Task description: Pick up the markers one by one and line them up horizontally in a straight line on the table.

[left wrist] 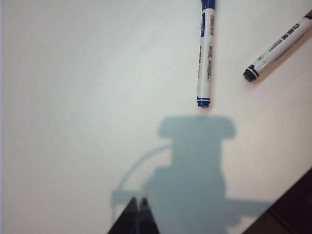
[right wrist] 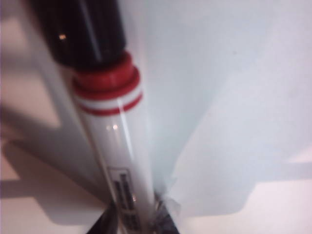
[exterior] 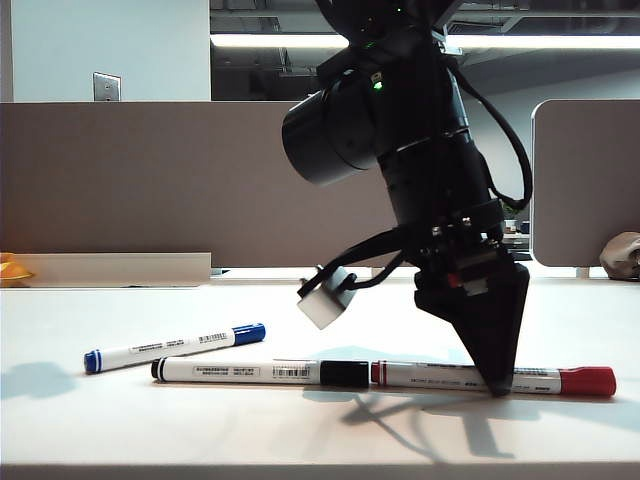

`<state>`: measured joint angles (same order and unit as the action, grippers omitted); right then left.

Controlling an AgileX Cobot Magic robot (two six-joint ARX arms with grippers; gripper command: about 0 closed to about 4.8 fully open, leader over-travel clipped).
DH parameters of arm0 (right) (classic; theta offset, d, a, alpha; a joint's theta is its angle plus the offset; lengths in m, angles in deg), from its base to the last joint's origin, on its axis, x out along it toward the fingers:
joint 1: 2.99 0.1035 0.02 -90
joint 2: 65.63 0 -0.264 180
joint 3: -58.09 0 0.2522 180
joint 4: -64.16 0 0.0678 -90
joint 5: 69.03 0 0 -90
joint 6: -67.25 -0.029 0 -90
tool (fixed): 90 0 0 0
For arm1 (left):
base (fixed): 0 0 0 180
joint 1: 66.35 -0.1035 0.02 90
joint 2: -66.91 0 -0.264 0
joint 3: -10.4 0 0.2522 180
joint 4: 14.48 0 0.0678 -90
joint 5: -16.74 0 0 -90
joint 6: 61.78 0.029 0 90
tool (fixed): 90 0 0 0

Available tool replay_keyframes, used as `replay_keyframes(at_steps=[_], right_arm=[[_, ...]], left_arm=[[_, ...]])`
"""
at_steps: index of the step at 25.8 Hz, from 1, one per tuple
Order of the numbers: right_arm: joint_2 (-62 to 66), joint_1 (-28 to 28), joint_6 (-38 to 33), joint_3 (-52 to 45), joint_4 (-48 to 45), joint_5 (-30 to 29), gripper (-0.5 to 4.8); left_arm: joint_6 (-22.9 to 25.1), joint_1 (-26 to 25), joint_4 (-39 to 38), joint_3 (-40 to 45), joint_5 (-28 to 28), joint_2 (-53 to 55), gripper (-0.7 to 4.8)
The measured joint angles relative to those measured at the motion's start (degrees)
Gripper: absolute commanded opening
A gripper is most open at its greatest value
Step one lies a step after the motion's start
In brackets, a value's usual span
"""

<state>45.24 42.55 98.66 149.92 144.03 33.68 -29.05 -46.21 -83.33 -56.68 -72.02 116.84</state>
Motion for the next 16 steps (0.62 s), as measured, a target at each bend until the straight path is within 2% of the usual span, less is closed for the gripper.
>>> replay_keyframes(at_steps=[3,5,16], right_arm=[[0.0,0.0,0.0,0.0,0.02,0.02,1.64],[0.0,0.0,0.0,0.09,0.0,0.09,1.82],[-1.55,0.87,-0.26,0.11,-0.44,-0.77,1.82]], left_arm=[[0.0,0.0,0.0,0.0,0.0,-0.02,-0.06],[0.0,0.0,0.0,0.0,0.0,-0.02,-0.06],[0.0,0.02,0.0,0.0,-0.42,-0.02,-0.06]])
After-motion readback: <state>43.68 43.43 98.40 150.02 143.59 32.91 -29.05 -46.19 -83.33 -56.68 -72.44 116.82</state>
